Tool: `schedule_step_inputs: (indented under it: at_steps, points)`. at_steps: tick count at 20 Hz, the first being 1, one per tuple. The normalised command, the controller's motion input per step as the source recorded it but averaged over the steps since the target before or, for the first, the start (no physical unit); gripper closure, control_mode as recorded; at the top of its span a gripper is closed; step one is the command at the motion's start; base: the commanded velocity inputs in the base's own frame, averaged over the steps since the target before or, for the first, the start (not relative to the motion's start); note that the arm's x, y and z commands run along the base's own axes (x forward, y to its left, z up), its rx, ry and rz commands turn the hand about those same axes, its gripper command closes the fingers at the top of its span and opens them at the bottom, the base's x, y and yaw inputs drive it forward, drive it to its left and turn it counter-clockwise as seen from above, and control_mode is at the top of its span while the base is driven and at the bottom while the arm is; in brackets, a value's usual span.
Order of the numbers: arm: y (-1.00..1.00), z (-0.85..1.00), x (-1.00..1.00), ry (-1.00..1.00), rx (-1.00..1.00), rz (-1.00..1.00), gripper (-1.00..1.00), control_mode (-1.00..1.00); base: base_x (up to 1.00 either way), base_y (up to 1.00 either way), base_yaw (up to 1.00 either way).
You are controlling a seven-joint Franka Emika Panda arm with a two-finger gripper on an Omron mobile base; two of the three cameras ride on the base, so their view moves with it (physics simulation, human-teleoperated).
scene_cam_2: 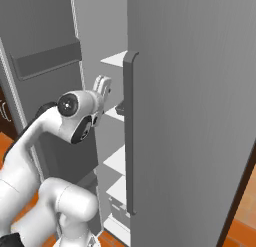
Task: Take the meat container that has the fish and place it on the second highest rack of the freezer. Then take the vegetable container that has the potato and sweet potato and place it on the highest rack of the freezer.
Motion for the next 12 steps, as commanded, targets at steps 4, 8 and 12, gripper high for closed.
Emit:
schedule_step_inputs:
  at_steps: [4,8,12]
  points:
    - [0.03,0.49,-0.70,0.00,0.06,0.00,-1.00,-1.00,0.00,0.00,0.00]
    - [0.00,0.31,-0.41,0.08,0.17,0.00,-1.00,-1.00,0.00,0.00,0.00]
    - [0.01,0.14,-0.30,0.02,-0.16,0.08,-1.00,-1.00,0.00,0.00,0.00]
